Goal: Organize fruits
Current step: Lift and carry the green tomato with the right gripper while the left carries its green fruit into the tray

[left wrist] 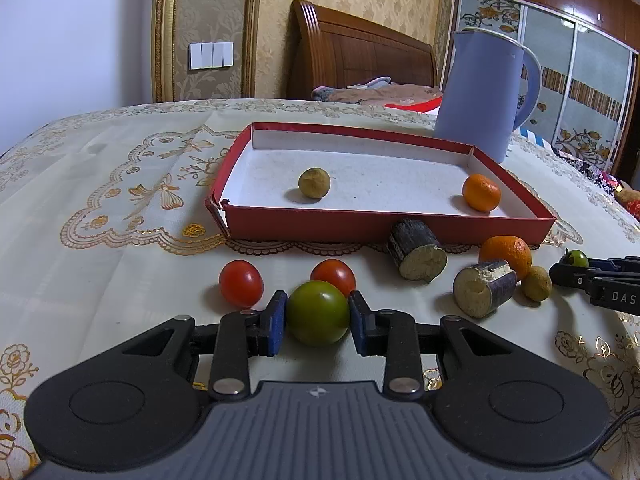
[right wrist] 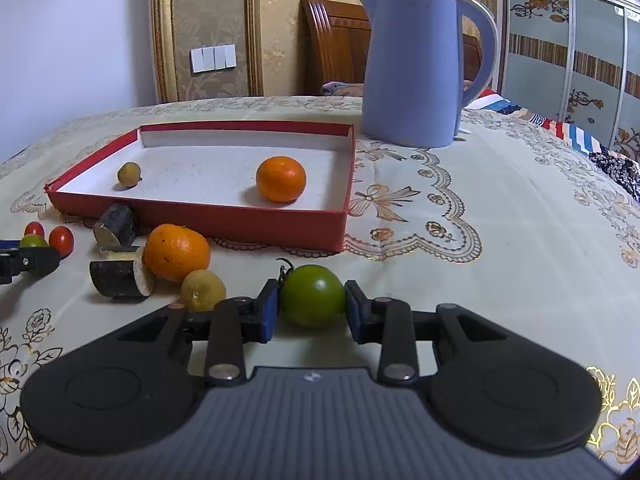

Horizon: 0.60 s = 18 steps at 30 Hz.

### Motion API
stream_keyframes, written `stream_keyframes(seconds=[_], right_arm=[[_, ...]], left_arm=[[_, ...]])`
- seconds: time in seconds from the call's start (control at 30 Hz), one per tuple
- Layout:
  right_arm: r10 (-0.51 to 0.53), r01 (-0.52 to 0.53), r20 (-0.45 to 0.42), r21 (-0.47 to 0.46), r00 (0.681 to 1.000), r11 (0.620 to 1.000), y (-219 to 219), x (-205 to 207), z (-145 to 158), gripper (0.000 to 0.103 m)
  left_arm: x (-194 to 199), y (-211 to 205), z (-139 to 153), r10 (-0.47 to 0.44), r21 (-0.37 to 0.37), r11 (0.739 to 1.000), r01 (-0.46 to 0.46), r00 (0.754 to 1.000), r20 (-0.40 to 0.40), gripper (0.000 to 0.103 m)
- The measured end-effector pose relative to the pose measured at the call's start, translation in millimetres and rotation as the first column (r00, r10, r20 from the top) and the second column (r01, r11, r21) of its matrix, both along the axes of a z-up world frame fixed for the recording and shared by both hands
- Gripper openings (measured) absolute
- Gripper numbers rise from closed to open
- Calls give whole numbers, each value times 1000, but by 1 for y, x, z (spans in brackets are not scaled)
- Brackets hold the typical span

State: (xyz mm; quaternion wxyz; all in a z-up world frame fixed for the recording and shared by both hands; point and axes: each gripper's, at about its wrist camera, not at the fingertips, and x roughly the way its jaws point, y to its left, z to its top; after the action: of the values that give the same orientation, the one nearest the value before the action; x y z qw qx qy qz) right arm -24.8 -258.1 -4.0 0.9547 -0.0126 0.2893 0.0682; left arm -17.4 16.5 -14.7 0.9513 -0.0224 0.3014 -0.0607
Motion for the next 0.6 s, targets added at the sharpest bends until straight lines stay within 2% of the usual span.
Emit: stream_keyframes(seconds=[0.27,0.47,0.6], right_arm=[[-34,34,18,24,999,999,-6,-3,2,32],[-45,44,22,31,999,999,-8,-3,3,32],[-39,38,21,60,999,998,-9,-4,8,32]], left_arm=[[-7,2,5,1,-16,1000,-1,999,32,32],[-8,7,8,8,6,1000,-8,999,31,31],[-9,9,13,-2,-11,1000,2,1000,25,31]])
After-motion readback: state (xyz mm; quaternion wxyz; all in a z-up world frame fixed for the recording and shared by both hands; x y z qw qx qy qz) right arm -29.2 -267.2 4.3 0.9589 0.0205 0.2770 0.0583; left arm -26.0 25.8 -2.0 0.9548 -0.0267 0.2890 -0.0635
